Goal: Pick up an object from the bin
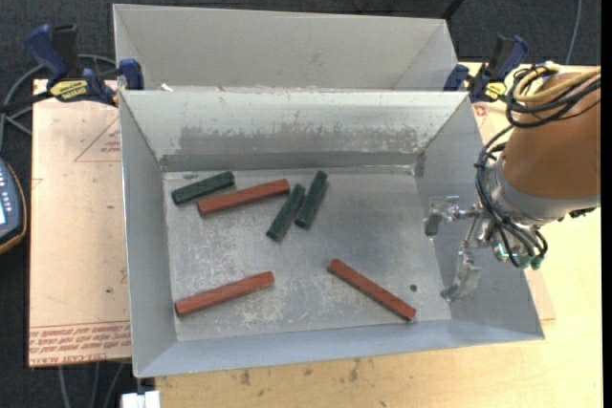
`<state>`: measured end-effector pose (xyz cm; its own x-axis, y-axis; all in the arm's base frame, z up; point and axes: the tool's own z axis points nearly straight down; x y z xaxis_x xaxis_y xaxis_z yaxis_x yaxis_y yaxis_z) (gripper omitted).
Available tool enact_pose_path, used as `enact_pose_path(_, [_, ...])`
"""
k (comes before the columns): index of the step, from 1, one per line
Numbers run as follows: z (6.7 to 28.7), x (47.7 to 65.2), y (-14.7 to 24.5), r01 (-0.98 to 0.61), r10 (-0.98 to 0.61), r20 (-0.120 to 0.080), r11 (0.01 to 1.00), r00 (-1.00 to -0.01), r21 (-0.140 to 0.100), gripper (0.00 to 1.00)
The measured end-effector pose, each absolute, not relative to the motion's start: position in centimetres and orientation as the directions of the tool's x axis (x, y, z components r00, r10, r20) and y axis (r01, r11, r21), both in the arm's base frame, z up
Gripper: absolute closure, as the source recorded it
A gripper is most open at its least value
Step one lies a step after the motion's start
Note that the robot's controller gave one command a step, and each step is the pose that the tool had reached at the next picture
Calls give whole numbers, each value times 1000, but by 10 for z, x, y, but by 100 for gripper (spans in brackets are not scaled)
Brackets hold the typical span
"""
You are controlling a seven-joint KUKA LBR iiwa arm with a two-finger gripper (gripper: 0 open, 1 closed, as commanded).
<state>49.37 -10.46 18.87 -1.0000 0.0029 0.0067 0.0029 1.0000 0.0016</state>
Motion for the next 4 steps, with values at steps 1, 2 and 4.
enact_pose_path(1, [68,501,-84,-345,-345,4,939,-939,3,0])
enact_pose_path(2, [75,485,-36,-188,-188,-25,982,-982,-4,0])
enact_pose_path(4, [94,542,5,-116,-116,6,993,-993,1,0])
